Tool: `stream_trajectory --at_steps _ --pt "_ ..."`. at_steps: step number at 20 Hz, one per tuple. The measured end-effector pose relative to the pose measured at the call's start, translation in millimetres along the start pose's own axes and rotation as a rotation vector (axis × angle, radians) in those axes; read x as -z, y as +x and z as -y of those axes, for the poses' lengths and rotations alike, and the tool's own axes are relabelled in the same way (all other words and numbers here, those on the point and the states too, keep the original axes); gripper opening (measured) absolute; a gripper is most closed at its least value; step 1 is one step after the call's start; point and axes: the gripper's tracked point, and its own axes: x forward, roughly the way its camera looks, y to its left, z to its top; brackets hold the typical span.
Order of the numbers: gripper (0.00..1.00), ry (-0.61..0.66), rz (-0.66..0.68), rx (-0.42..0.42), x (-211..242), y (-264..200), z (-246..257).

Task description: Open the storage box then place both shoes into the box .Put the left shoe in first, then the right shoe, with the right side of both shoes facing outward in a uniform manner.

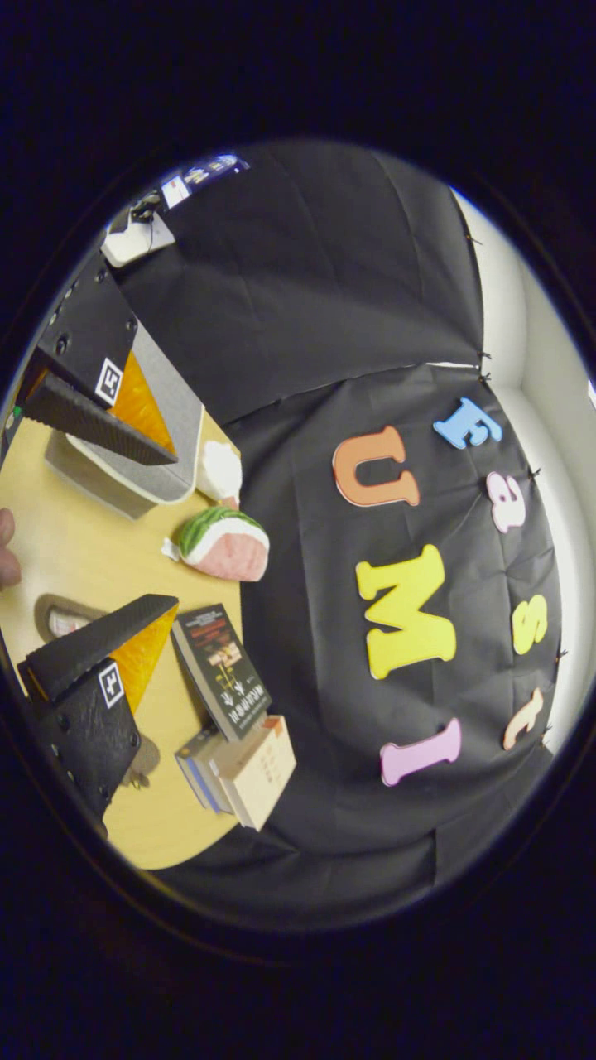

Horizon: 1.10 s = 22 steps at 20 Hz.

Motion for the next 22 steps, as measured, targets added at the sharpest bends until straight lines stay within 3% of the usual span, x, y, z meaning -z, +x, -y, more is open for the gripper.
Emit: stream_trajectory --at_steps 10,18,22 --pt "0.96 0.167 -0.164 -0.073 94.3 59.7 -67.2" --pt "0.96 0.441 -0.231 -0.147 118.6 84.7 -76.4" --pt "0.96 0.512 -0.257 -0.176 120.1 87.9 -83.3"
